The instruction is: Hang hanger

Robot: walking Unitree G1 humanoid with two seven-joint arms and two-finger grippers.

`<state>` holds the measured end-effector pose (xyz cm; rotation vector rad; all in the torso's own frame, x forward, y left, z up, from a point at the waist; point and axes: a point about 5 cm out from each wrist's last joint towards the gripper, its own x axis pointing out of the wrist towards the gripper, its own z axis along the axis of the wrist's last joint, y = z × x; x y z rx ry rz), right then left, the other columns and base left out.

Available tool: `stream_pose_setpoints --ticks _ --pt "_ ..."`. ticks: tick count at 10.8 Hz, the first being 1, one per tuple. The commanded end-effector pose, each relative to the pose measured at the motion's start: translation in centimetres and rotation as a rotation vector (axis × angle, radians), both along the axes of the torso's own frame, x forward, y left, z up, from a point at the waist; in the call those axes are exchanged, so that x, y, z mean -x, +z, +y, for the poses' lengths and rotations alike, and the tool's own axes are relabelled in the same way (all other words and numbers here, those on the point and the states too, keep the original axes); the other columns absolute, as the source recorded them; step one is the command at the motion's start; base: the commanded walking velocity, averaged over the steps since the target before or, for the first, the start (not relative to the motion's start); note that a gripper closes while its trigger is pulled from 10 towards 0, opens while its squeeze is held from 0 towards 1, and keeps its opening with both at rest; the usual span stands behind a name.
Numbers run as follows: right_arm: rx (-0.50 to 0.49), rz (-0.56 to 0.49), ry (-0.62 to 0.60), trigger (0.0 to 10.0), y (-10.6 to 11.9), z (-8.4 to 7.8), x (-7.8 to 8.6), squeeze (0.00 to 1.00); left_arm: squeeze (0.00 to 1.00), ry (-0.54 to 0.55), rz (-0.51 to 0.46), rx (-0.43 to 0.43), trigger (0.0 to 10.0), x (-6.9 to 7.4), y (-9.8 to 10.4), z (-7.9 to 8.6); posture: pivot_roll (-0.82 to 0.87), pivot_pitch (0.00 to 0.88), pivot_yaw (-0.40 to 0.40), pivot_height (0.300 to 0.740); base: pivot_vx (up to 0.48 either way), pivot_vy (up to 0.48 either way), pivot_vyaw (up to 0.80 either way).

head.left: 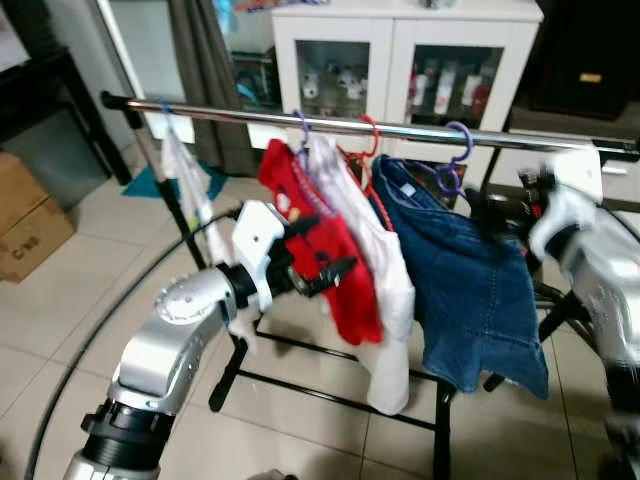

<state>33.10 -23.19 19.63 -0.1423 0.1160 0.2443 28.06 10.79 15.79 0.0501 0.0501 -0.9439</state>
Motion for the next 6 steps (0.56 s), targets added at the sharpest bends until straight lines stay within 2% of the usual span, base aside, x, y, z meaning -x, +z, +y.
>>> stream_pose_setpoints --ticks 1,2,4,6 --pt "0.002 0.01 0.013 10.0 0.0 0.8 -1.1 0.0 0.0 -0.015 0.031 -0.025 10.0 0.3 -0.2 0.1 -0.08 0.0 0.072 0.74 0.0 0.0 0.0" --pt "-0.037 0.011 0.067 10.0 0.1 1.7 -1.9 0.0 0.0 -0.02 0.03 -0.021 10.0 0.4 -0.2 0.1 -0.07 0.0 0.069 0.74 0.0 0.0 0.0" --pt "-0.041 0.047 0.197 10.0 -0.2 2.8 -2.7 0.0 0.0 -0.031 0.028 -0.029 10.0 0.5 -0.1 0.4 -0.07 0.0 0.066 0.74 0.0 0.0 0.0" --pt "0.026 0.083 0.186 10.0 -1.0 2.7 -4.0 0.0 0.0 -0.04 0.029 -0.039 10.0 0.6 0.0 0.5 -0.06 0.0 0.065 0.74 0.0 0.0 0.0"
